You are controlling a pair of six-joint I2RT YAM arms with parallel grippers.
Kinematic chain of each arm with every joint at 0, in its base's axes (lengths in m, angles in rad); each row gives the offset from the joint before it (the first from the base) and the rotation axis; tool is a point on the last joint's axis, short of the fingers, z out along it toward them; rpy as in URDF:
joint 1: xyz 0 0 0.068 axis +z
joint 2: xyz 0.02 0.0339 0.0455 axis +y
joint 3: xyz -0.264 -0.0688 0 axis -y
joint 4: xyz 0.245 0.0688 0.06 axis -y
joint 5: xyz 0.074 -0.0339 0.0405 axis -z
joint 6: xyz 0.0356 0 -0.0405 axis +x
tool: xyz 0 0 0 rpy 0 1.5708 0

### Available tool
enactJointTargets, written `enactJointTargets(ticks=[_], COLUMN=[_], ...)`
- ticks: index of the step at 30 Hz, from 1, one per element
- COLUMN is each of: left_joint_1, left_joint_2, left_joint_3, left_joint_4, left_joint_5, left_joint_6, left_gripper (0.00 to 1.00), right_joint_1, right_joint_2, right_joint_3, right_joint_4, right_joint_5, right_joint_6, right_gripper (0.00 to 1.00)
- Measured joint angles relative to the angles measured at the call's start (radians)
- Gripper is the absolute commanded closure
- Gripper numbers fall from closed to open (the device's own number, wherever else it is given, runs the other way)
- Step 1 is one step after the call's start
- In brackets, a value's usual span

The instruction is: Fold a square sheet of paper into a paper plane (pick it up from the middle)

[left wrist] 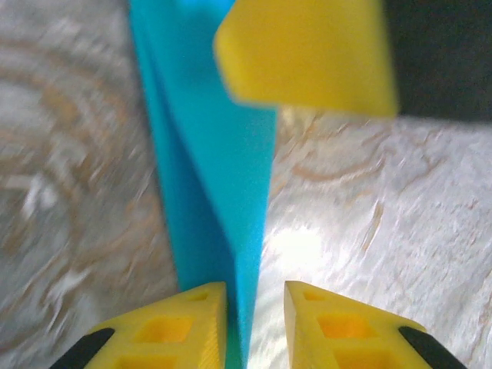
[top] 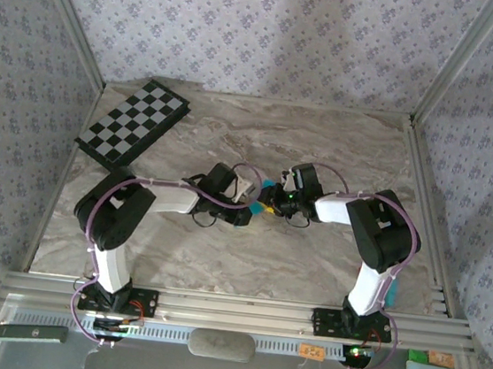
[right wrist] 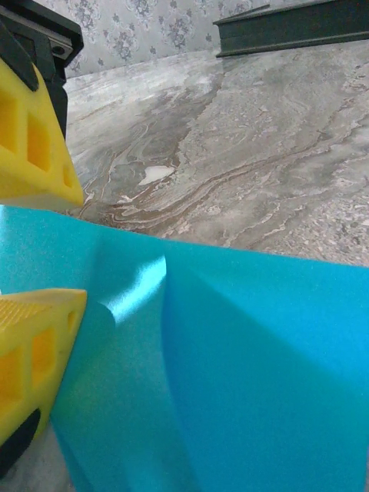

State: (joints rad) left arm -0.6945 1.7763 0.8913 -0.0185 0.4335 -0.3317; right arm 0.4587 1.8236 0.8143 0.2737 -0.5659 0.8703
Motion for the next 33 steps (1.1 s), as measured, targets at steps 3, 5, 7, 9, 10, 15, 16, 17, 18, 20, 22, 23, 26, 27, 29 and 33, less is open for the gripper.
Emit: enactJointTargets(ticks=[3,5,7,9,10,15,16,17,18,20,22,23,26,27,29,33], left_joint_1=[0.013,0.021,0.021,0.021,0.020,0.018,0.013,0.007,0.001,-0.010,-0.019,-0.020,-0.020,-0.020,-0.019,-0.019], left_joint_2=[-0.058,-0.102,-0.132,-0.152,-0.155,-0.139,-0.125,-0.104,-0.086,-0.043,-0.015,-0.003,0.022,0.027,0.031,0.042], left_joint_3=[-0.026,-0.037,-0.038,-0.038,-0.038,-0.034,-0.026,-0.013,0.000,0.026,0.042,0.048,0.067,0.072,0.080,0.098], left_joint_4=[-0.071,-0.096,-0.096,-0.079,-0.065,0.014,0.023,0.027,0.030,0.039,0.038,0.038,0.033,0.029,0.019,0.009], left_joint_5=[-0.020,-0.030,-0.030,-0.026,-0.021,0.019,0.026,0.032,0.036,0.048,0.053,0.053,0.052,0.051,0.048,0.045], left_joint_6=[-0.011,-0.028,-0.047,-0.072,-0.083,-0.152,-0.160,-0.168,-0.175,-0.182,-0.187,-0.187,-0.187,-0.187,-0.187,-0.193], left_gripper=[0.73,0.74,0.75,0.77,0.78,0.83,0.85,0.87,0.87,0.89,0.90,0.91,0.92,0.92,0.92,0.92], right_joint_1=[-0.001,-0.002,-0.003,-0.003,-0.003,-0.005,-0.005,-0.005,-0.005,-0.005,-0.005,-0.005,-0.005,-0.005,-0.005,-0.005], right_joint_2=[0.003,0.004,0.006,0.008,0.010,0.015,0.017,0.019,0.021,0.023,0.024,0.025,0.026,0.028,0.030,0.033], right_joint_3=[0.006,0.009,0.012,0.017,0.020,0.031,0.034,0.036,0.039,0.042,0.045,0.047,0.051,0.053,0.059,0.069], right_joint_4=[-0.011,-0.020,-0.025,-0.036,-0.040,-0.063,-0.068,-0.070,-0.074,-0.079,-0.084,-0.088,-0.096,-0.101,-0.110,-0.129], right_joint_5=[0.000,0.000,0.000,0.000,0.001,0.001,0.001,0.001,0.001,0.003,0.004,0.004,0.005,0.005,0.005,0.005], right_joint_6=[0.000,0.000,0.000,0.000,0.000,0.000,0.000,0.000,0.000,0.000,0.000,0.000,-0.001,-0.002,-0.005,-0.016], right_gripper=[0.68,0.69,0.70,0.71,0.72,0.75,0.76,0.77,0.77,0.78,0.79,0.79,0.80,0.80,0.80,0.80])
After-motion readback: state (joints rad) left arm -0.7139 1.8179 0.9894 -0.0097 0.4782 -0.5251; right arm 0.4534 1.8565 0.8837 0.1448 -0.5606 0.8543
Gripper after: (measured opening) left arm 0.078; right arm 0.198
